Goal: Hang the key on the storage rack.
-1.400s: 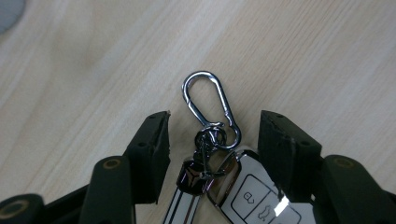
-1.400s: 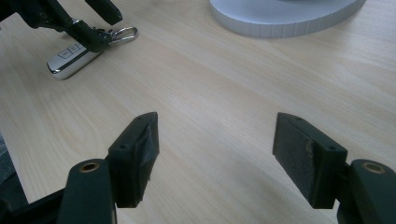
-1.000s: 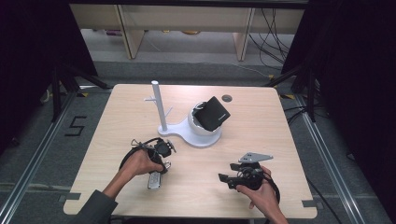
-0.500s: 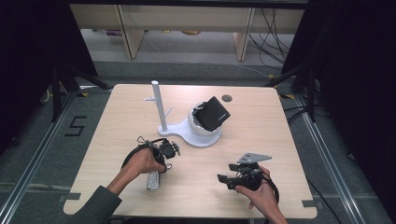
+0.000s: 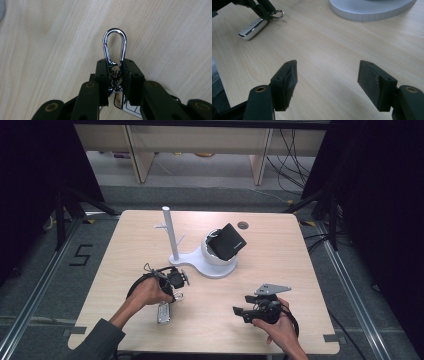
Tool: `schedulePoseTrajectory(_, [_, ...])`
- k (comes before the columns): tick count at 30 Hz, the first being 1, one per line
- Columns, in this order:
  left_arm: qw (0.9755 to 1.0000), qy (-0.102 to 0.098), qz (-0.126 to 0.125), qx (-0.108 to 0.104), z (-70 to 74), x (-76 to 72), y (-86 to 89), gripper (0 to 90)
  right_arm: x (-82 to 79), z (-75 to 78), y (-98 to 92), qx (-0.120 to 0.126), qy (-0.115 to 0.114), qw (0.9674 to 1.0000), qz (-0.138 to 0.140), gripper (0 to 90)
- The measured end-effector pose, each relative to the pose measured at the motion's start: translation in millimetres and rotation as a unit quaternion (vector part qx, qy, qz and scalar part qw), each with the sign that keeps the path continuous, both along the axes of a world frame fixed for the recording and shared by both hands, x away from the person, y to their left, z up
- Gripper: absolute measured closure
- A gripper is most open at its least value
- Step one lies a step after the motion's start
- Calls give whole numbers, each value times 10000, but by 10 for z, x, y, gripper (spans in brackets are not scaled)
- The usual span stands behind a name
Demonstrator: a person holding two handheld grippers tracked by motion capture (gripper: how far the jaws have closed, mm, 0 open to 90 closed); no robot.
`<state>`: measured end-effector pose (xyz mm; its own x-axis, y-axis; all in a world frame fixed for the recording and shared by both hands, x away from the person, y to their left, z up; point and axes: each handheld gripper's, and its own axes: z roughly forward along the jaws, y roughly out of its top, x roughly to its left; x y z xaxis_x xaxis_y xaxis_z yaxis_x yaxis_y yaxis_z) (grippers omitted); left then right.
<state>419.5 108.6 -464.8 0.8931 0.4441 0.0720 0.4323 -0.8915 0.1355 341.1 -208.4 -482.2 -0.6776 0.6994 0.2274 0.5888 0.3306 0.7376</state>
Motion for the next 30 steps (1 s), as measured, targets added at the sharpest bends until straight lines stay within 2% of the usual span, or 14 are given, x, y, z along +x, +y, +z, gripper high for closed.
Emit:
schedulePoseTrajectory(1, [10000, -9, 54, -64, 31, 3, 27, 751, 9, -8, 1, 58, 30, 10000, 67, 330])
schedulePoseTrajectory(3, [9996, -14, 115, -240, 79, 6, 75, 751, -1, 2, -6, -1, 46, 10000, -10, 330])
schedulePoseTrajectory(5, [9995, 17, 131, -275, 106, 10, 101, 751, 0, 3, -5, 1, 44, 10000, -7, 330])
schedulePoseTrajectory(8, [9991, -120, 231, -338, 243, 21, 204, 750, 7, -15, -3, 80, 61, 9999, 15, 330])
schedulePoseTrajectory(9, [9989, -171, 252, -369, 287, 21, 231, 751, 7, -15, -2, 81, 73, 9999, 19, 330])
schedulePoseTrajectory(10, [9988, -137, 262, -395, 335, 22, 258, 751, 8, -17, -2, 72, 70, 9999, 20, 330])
schedulePoseTrajectory(11, [9983, -209, 324, -431, 387, 22, 286, 751, 4, -9, -6, -23, 70, 10000, -26, 330])
schedulePoseTrajectory(12, [9980, -256, 356, -449, 430, 24, 308, 751, 9, -23, -3, 43, 68, 10000, -19, 329])
schedulePoseTrajectory(16, [9971, -392, 451, -471, 662, 45, 443, 751, 11, -24, -2, 69, 98, 9999, 18, 330])
schedulePoseTrajectory(18, [9960, -492, 546, -515, 756, 53, 499, 751, 6, -22, -6, -5, 96, 9999, -68, 329])
schedulePoseTrajectory(22, [9945, -619, 664, -514, 965, 88, 632, 752, 10, -22, -10, -27, 119, 9999, -45, 329])
schedulePoseTrajectory(23, [9941, -651, 708, -501, 997, 96, 650, 752, 18, -37, -6, 56, 121, 9999, -9, 329])
schedulePoseTrajectory(24, [9941, -644, 738, -473, 1037, 105, 670, 752, 14, -28, -13, -31, 119, 9999, -53, 329])
schedulePoseTrajectory(30, [9929, -698, 857, -447, 1223, 163, 746, 752, 15, -28, -15, -1, 119, 9999, -54, 329])
